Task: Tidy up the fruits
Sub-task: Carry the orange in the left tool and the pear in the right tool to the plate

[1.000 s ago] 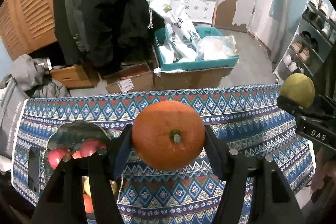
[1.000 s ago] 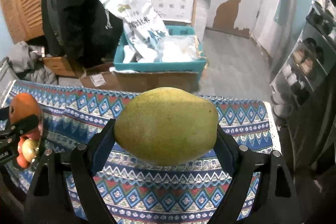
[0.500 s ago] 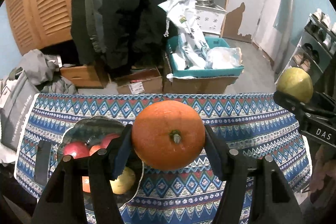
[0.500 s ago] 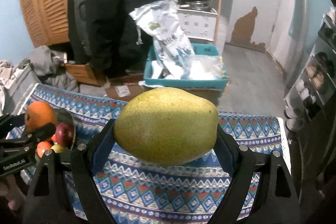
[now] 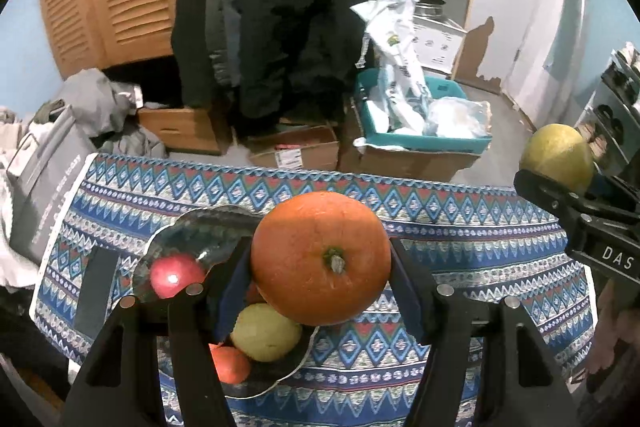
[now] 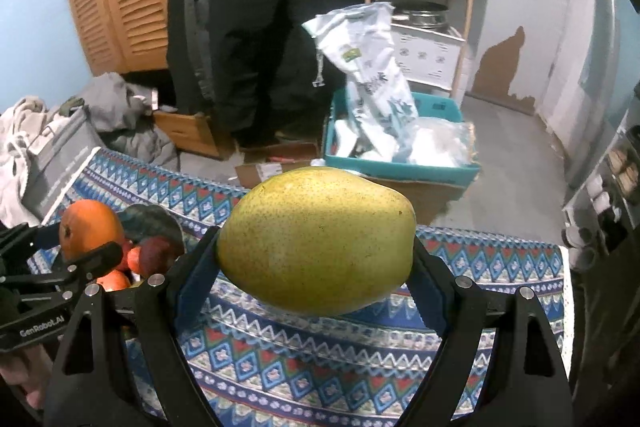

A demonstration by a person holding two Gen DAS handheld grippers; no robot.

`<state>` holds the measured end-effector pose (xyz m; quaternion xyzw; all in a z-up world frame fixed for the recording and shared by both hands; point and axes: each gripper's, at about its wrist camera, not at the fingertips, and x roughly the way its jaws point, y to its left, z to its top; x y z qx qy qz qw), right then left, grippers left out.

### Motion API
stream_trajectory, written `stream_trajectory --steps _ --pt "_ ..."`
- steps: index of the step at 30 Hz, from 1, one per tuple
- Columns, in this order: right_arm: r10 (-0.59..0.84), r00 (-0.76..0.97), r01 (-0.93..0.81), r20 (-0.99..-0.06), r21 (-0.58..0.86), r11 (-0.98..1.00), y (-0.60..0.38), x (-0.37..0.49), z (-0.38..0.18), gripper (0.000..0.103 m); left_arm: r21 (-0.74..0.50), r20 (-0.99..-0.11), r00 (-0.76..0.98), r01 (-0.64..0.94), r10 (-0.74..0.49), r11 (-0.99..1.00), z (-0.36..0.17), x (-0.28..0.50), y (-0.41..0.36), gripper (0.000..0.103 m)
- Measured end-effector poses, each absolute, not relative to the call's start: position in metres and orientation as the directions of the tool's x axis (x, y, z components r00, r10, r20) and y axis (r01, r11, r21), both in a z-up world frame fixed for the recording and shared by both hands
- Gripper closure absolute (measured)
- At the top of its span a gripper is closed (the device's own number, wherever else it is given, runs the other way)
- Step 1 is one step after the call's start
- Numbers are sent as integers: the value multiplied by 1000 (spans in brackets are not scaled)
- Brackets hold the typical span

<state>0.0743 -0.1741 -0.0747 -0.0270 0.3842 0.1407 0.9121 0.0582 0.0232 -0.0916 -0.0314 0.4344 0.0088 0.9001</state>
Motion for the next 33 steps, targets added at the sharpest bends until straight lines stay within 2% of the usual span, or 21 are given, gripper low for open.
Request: stream_trajectory --steps 15,33 --pt "311 609 -388 -730 67 919 -96 90 -85 18 -75 -835 549 -169 31 983 -128 57 94 36" --pt "351 527 -475 -774 74 877 -26 103 -115 18 -88 -894 448 -222 21 971 -181 60 134 36"
